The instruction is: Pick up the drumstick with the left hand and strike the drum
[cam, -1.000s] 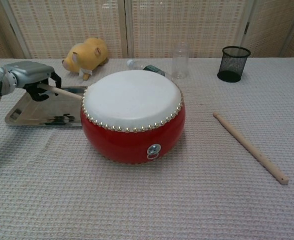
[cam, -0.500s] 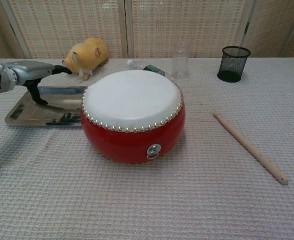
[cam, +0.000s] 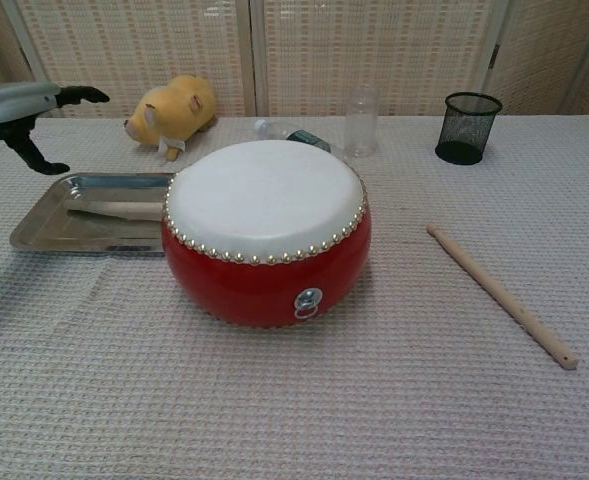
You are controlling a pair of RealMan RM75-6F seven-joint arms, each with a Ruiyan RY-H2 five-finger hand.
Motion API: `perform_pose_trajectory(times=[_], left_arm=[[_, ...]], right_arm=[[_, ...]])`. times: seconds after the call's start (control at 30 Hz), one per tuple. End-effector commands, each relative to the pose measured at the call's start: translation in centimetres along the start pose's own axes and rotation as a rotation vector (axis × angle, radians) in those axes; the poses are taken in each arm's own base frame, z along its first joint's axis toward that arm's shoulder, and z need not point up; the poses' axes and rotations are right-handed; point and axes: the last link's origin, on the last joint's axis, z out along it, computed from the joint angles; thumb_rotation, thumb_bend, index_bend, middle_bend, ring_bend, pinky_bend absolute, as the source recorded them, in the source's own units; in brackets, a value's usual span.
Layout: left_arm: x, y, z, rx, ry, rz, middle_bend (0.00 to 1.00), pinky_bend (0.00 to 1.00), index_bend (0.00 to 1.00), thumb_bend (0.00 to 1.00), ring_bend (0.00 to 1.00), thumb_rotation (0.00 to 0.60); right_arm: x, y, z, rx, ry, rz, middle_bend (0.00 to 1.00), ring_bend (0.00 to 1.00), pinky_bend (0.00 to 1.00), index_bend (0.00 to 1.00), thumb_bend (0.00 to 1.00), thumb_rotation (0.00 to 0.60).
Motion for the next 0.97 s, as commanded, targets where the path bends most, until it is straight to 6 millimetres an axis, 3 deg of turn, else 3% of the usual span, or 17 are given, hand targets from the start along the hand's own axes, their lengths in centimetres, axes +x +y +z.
perform_pose_trajectory(times=[0.03, 0.3, 0.57, 0.77, 0.97], left_arm=[[1.2, -2.6, -3.4, 0.056, 0.065, -0.041, 0.05, 0.08, 0.09, 0.32, 0.0, 0.6], [1.7, -6.3, -11.7, 0.212, 0.16, -0.065, 0.13, 0.1, 0.21, 0.34, 0.05, 0.6], [1.5, -6.9, -19.0, 0.259, 0.204, -0.069, 0.15, 0.1, 0.25, 0.35, 0.05, 0.6], [0.8, -5.6, -21.9, 0.223, 0.216, -0.062, 0.15, 0.09, 0.24, 0.35, 0.05, 0.6], [0.1, -4.2, -23.1, 0.194, 0.173, -0.014, 0.14, 0.08, 0.22, 0.35, 0.05, 0.6]], right_arm=[[0.1, 0.3, 0.5, 0.0, -0.017, 0.001, 0.14, 0.0, 0.07, 0.03, 0.2, 0.6], [-0.6, 0.3, 1.7, 0.033, -0.063, 0.038, 0.14, 0.0, 0.07, 0.04, 0.2, 0.6], [-1.9, -0.6, 2.0, 0.078, -0.093, 0.039, 0.14, 0.0, 0.07, 0.05, 0.2, 0.6], [-2.5, -1.2, 1.5, 0.058, -0.101, 0.05, 0.14, 0.0, 0.07, 0.04, 0.2, 0.6], [-2.5, -1.5, 1.0, 0.042, -0.089, 0.047, 0.14, 0.0, 0.07, 0.04, 0.2, 0.6]])
